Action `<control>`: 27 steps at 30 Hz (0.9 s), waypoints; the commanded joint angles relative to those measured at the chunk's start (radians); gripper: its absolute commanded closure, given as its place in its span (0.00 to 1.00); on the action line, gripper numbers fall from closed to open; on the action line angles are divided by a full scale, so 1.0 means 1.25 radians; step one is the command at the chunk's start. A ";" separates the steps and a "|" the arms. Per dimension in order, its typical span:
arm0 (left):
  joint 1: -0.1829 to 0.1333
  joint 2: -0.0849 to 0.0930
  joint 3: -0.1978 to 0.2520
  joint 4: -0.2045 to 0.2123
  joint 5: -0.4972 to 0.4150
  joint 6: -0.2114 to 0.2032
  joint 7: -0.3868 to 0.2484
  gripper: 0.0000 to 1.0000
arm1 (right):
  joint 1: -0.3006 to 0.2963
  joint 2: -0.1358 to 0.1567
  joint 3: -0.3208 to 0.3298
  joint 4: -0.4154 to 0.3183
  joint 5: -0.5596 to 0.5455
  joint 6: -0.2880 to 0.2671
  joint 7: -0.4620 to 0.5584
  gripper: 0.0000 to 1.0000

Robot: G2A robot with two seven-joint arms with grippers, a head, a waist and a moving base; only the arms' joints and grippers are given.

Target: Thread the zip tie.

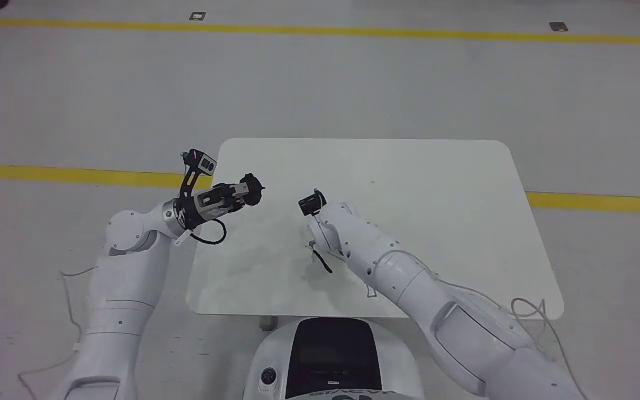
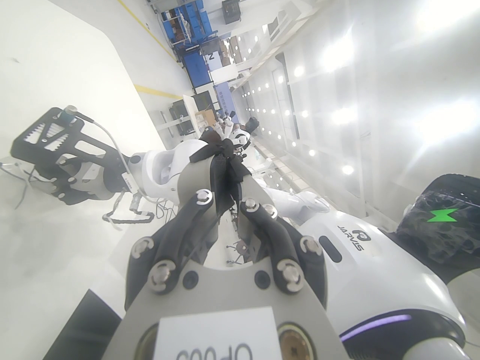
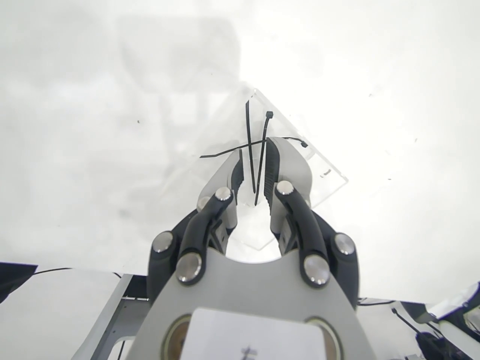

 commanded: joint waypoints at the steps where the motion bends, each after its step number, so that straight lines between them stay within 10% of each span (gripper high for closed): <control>1: 0.000 0.000 0.000 0.000 0.000 0.000 0.000 1.00 | -0.002 -0.005 0.008 0.007 -0.009 0.000 -0.001 0.90; 27: 0.000 0.000 0.000 0.000 0.000 0.000 0.000 1.00 | -0.016 -0.055 0.094 0.071 -0.103 0.000 -0.015 0.91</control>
